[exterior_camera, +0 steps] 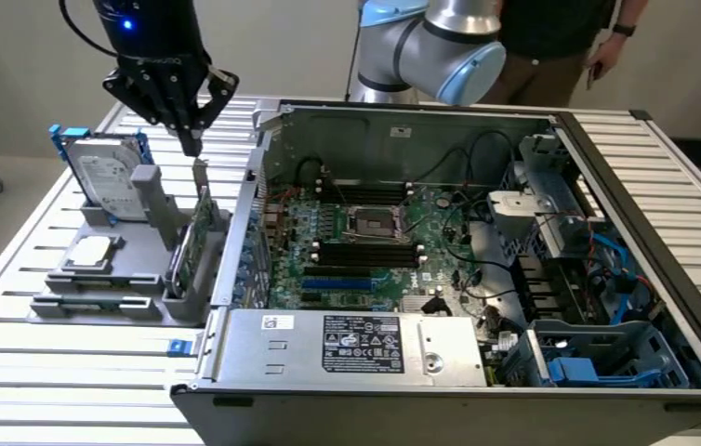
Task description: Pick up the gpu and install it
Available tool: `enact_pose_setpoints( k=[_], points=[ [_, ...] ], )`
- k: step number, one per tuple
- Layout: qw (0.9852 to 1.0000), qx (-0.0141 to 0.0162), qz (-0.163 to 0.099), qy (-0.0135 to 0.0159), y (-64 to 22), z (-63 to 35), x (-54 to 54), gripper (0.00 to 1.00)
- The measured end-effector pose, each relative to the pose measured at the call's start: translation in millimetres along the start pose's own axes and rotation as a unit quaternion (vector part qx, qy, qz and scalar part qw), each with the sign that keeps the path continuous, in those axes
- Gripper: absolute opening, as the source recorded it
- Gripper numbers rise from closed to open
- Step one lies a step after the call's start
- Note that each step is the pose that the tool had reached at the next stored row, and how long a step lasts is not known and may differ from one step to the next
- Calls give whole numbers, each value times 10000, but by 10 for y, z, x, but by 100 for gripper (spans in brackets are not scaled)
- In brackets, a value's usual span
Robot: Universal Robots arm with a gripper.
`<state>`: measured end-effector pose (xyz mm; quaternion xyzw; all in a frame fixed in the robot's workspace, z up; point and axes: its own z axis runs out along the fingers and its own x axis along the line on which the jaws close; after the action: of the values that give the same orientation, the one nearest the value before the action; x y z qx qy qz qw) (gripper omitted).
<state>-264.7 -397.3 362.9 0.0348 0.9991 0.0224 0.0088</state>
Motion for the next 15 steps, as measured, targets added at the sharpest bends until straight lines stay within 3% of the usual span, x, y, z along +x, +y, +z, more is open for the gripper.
enact_pose_setpoints(
  k=[6,12,15],
  points=[
    [10000,1,-21,22,-31,45,145,11],
    [9997,9,-156,161,-46,81,152,11],
    [9997,9,-195,170,-47,85,167,11]
  ],
)
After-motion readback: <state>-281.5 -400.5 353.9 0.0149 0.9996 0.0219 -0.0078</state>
